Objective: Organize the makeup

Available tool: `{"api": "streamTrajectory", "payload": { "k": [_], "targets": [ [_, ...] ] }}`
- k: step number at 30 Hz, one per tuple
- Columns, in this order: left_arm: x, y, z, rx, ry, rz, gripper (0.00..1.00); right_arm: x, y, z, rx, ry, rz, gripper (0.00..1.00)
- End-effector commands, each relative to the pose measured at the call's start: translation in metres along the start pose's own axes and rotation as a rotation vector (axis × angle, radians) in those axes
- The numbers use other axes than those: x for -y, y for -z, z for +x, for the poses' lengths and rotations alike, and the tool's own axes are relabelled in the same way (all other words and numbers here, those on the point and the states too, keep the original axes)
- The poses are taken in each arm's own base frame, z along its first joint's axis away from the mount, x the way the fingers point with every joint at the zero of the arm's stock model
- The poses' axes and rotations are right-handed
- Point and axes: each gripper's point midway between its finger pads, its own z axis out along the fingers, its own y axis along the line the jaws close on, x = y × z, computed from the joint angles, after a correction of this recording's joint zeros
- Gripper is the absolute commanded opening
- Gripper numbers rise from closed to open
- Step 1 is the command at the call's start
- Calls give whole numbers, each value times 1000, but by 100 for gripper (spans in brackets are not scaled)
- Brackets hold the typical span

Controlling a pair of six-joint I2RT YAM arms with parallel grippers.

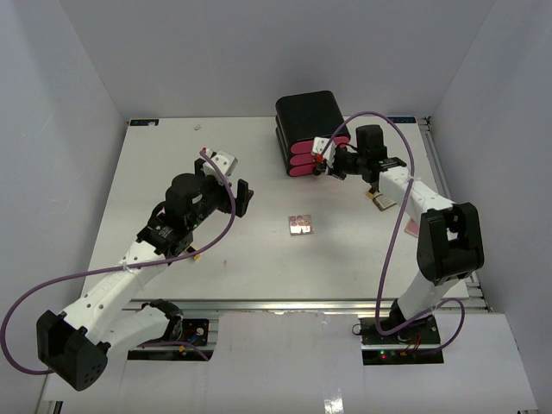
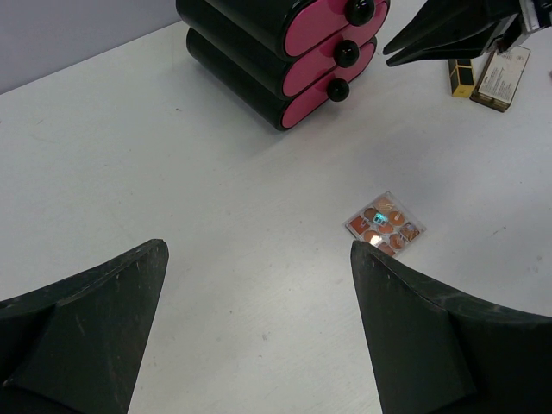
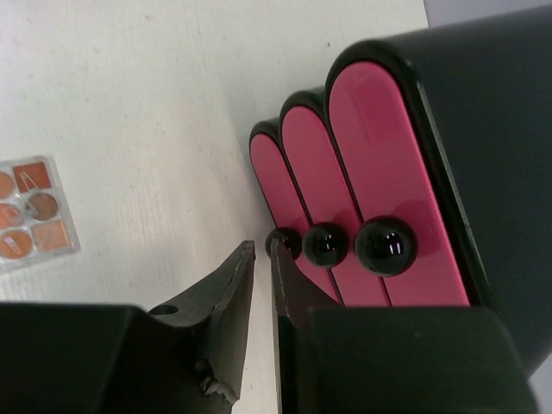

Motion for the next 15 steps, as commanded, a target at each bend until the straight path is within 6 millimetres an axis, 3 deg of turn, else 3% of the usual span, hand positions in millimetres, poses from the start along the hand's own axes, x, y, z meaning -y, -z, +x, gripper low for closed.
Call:
{"api": "streamTrajectory", "payload": {
  "k": [1,11,15],
  "targets": [
    [4,2,-8,29,5,25,98,19,-1,14,-52,58,35,19],
    [3,1,-8,28,4,21,98,55,-13,25,-84,21,148,23],
    [3,1,-7,25,4,21,98,71,-13,18,-65,17,198,25]
  ]
}}
